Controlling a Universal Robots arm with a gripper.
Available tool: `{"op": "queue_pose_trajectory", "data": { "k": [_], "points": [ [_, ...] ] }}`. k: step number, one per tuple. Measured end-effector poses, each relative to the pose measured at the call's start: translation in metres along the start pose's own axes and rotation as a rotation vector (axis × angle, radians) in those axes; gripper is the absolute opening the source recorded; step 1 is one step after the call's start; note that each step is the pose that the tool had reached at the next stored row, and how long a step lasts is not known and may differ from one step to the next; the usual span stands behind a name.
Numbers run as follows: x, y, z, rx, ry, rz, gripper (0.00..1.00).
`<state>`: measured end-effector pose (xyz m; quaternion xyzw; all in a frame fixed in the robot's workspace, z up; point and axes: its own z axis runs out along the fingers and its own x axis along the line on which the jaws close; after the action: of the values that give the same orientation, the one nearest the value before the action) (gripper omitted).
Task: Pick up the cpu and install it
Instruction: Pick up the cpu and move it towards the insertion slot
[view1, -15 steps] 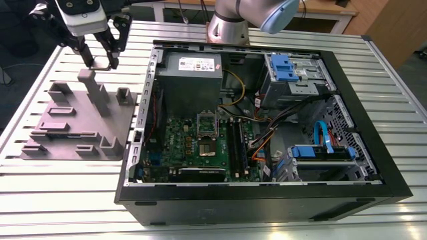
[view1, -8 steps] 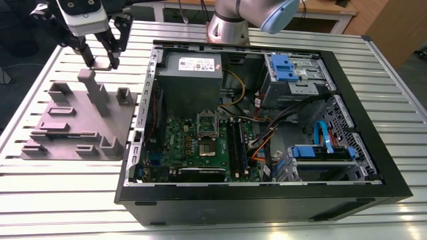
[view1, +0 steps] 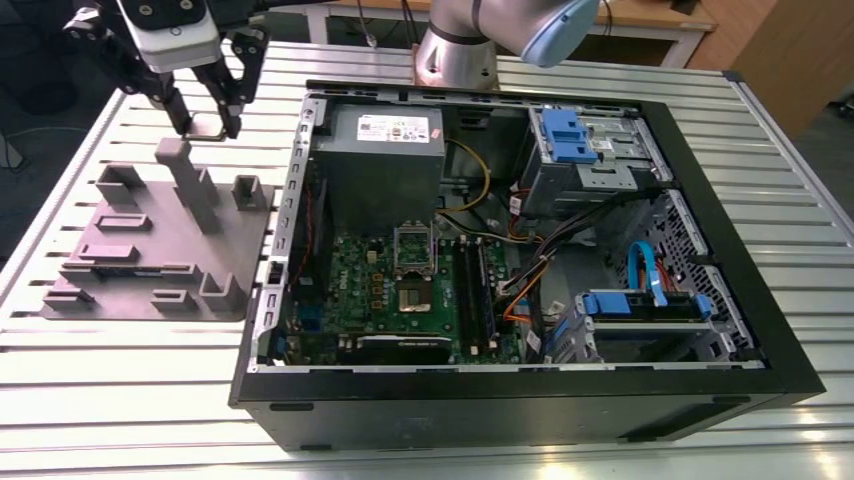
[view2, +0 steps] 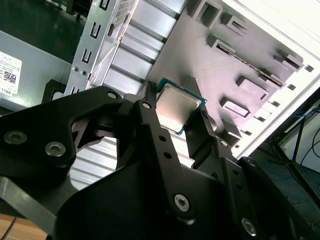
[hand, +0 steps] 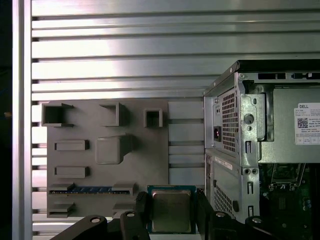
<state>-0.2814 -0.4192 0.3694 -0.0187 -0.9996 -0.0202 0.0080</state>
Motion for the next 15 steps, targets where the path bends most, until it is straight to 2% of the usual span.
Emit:
{"op": "queue_pose_trajectory", "data": {
  "k": [15],
  "points": [
    [-0.0056,0.0002,-0.0001,0.0000,0.0000,0.000,0.47]
  ]
}}
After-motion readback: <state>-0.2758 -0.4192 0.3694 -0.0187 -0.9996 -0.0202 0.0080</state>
